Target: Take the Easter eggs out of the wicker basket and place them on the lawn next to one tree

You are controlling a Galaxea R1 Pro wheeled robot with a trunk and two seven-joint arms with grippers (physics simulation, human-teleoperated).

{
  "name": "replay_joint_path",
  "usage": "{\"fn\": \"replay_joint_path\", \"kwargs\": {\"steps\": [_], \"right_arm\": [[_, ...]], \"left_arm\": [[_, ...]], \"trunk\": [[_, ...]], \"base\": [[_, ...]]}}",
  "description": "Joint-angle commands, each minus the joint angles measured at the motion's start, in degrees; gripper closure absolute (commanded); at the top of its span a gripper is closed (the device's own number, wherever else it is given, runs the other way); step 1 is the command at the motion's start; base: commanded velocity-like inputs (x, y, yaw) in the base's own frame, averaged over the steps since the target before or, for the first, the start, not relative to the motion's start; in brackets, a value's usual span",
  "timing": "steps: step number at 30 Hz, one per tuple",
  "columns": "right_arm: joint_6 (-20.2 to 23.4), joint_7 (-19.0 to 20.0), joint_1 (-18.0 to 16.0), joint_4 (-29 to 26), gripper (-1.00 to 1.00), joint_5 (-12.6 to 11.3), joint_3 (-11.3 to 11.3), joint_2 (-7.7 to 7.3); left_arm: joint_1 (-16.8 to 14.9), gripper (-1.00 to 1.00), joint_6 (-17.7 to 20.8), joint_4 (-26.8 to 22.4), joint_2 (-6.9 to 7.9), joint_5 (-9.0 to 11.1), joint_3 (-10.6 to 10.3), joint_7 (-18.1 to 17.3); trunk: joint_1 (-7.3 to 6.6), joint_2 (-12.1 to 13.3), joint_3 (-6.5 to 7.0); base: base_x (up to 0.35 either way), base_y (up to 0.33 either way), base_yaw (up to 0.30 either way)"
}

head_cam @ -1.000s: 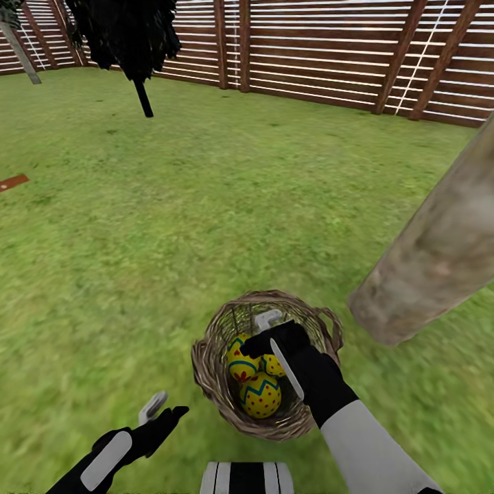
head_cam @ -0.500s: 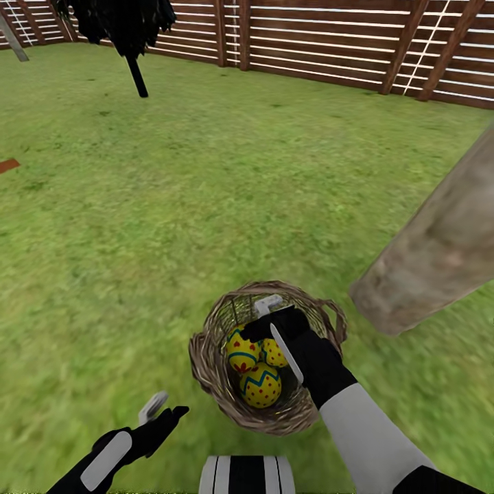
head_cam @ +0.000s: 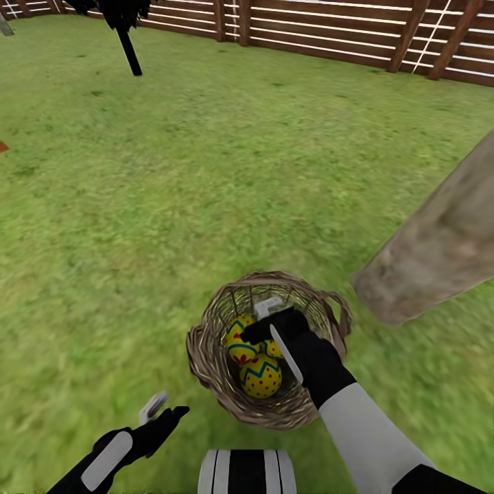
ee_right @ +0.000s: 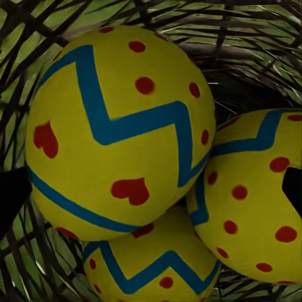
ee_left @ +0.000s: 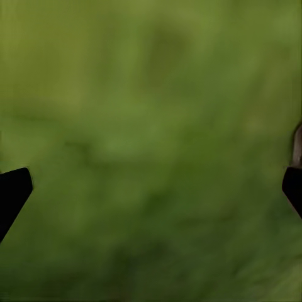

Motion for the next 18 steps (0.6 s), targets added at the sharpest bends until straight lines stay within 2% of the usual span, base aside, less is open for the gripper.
{"fn": "replay_joint_path", "kwargs": {"steps": [1,3,7,12,18], "right_arm": [[0.3,0.1,-0.2,-0.1,-1.0,0.0,0.0,0.0],[0.1,0.1,-0.2,-0.2,-1.0,0.1,0.0,0.0],[-1.2,-0.5,-0.5,-0.9,-1.0,-1.2,0.2,0.0],[-2.8,1.1,-0.6,-0.9,-1.0,-2.0,0.2,0.0],[-4.6,1.3,-0.6,-0.9,-1.0,-2.0,0.2,0.0]], "left_arm": [[0.0,-1.0,0.0,-0.1,0.03,0.5,-0.2,0.3],[0.0,-1.0,0.0,-0.1,0.09,0.5,-0.2,0.3],[0.1,-1.0,0.0,-0.1,0.13,0.5,-0.2,0.4],[0.1,-1.0,0.0,-0.1,0.09,0.5,-0.2,0.4],[0.1,-1.0,0.0,-0.1,0.09,0.5,-0.2,0.4]], "trunk": [[0.01,0.0,-0.27],[0.06,-0.1,-0.71],[0.07,-0.1,-0.7],[0.2,-0.1,-1.81],[0.35,-0.2,-3.14]], "base": [[0.0,0.0,0.0],[0.0,0.0,0.0],[0.0,0.0,0.0],[0.0,0.0,0.0],[0.0,0.0,0.0]]}}
